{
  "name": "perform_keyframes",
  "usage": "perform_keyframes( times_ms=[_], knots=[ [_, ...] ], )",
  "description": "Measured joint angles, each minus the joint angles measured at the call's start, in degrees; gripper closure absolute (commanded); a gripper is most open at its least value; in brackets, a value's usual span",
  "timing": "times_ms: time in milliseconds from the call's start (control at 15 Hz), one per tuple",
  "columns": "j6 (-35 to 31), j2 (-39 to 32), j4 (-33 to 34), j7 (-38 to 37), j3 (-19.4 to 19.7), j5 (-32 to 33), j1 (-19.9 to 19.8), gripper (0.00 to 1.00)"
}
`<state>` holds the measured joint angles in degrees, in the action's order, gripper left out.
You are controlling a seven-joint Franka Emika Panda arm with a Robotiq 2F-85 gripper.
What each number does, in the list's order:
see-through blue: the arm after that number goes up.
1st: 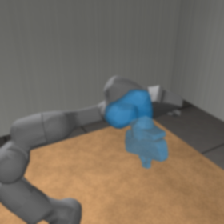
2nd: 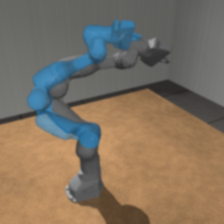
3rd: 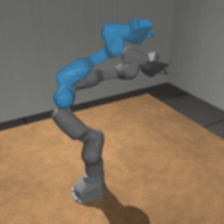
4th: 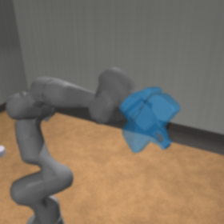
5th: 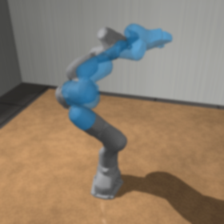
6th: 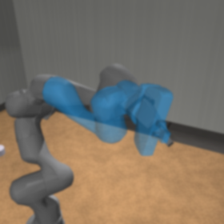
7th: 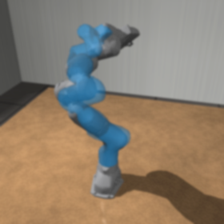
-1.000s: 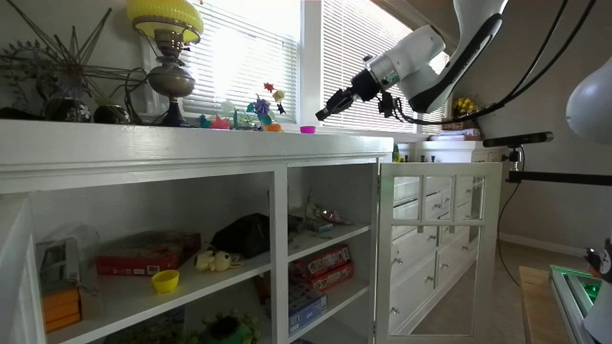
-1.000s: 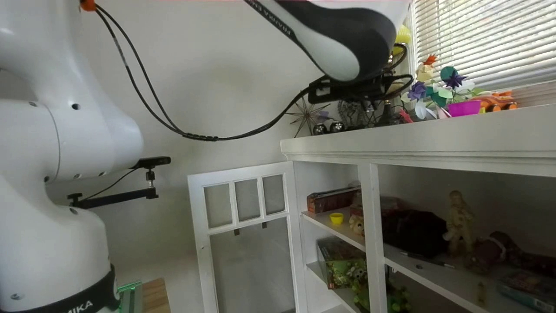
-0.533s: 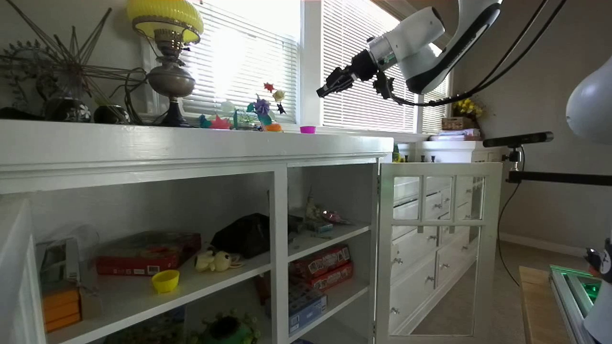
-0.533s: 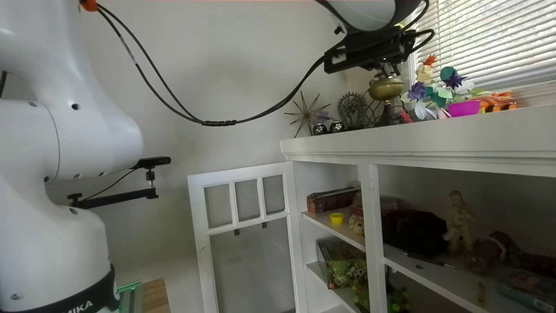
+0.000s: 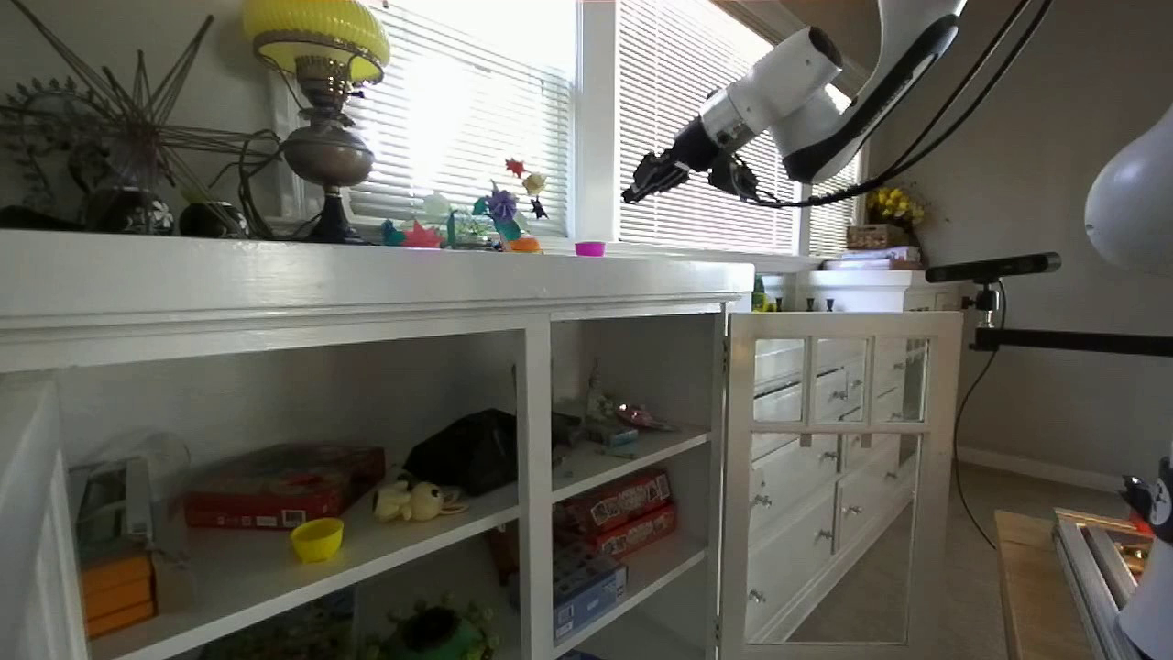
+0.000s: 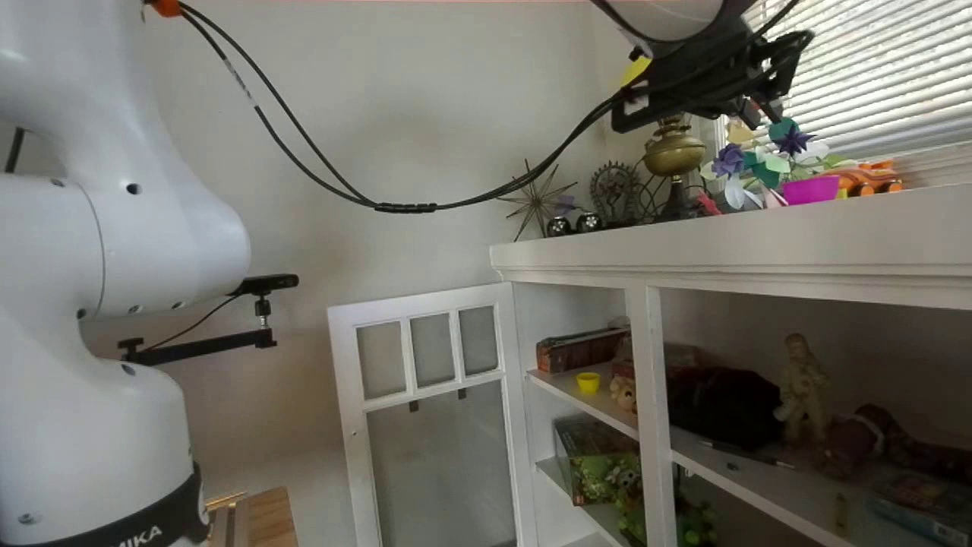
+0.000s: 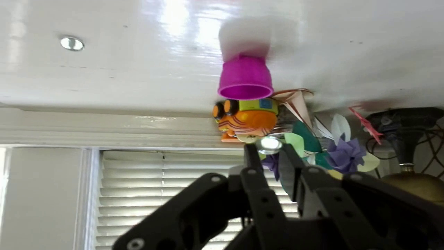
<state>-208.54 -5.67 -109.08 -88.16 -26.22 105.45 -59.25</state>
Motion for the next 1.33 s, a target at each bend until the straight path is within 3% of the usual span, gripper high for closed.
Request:
perform_keyframes(
  times_ms=[1333],
  knots=[
    [2.43,-8.19,7.11,-0.64,-0.07,-0.17,1.40,0.95]
  ],
)
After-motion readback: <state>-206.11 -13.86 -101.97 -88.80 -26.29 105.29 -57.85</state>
